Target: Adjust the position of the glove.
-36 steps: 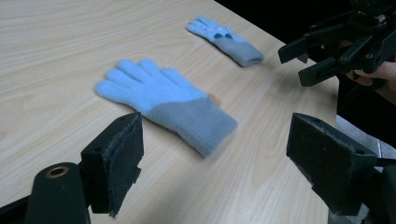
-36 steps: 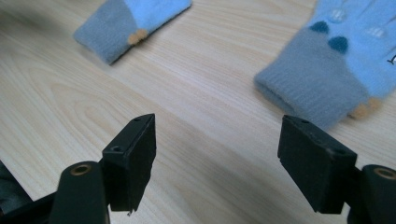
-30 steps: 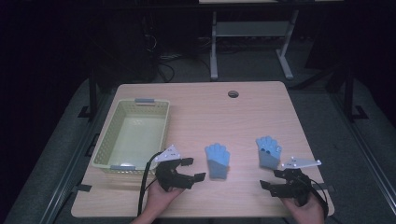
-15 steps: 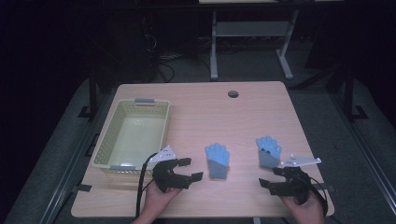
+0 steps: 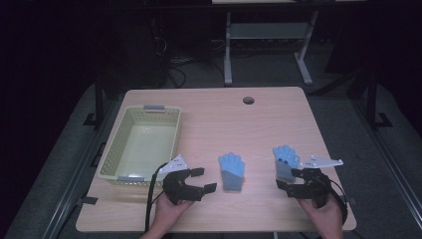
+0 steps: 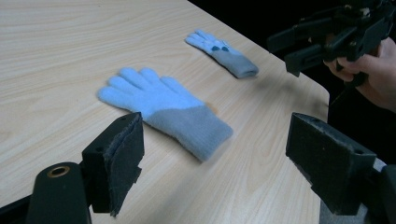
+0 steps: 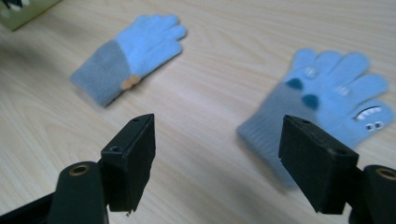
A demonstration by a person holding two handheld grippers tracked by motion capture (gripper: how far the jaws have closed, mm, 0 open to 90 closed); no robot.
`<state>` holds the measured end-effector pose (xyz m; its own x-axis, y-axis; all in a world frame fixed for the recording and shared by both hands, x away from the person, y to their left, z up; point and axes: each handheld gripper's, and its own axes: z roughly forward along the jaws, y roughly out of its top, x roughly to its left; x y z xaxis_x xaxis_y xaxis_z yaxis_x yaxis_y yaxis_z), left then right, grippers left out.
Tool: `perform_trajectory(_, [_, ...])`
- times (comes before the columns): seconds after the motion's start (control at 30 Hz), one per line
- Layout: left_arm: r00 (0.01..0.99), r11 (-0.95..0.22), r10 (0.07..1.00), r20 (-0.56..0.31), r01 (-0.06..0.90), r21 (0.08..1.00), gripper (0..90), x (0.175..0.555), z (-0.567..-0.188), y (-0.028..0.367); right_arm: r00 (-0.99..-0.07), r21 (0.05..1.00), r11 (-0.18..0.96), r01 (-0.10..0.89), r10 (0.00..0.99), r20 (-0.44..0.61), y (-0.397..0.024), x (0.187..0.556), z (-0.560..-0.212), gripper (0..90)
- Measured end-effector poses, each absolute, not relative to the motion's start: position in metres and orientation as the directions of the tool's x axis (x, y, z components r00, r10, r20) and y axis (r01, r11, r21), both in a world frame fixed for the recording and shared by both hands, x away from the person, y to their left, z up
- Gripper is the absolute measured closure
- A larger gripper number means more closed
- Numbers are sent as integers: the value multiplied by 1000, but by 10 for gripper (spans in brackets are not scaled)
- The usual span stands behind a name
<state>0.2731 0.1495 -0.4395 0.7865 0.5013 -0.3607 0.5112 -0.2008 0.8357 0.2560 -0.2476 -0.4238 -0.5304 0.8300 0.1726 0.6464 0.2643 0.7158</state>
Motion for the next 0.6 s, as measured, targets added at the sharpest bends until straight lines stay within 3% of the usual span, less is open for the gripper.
perform_trajectory(0.6, [789, -205, 508, -345, 500, 841, 190, 273, -438, 148, -515, 632, 312, 709, 842, 162, -262, 296, -407, 255])
